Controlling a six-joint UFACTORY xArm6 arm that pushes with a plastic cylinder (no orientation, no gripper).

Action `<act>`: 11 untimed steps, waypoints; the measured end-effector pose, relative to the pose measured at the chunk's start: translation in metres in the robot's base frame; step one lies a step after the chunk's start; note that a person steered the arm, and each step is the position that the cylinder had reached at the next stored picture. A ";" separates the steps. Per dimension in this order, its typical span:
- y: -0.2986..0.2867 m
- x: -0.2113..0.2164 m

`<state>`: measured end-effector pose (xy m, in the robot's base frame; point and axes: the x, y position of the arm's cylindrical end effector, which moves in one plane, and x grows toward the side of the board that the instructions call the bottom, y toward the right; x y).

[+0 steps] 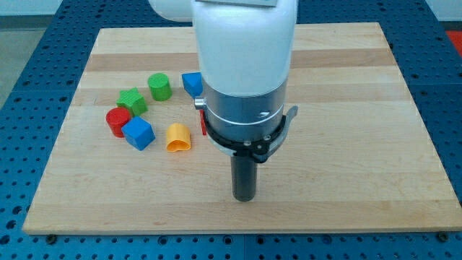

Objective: Keep your hand to the right of the yellow heart

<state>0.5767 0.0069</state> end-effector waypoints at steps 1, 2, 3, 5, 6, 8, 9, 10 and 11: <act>0.091 -0.010; 0.187 -0.013; 0.195 -0.023; 0.049 -0.078; -0.012 -0.090; -0.021 -0.090; -0.022 -0.090; -0.025 -0.089; -0.025 -0.080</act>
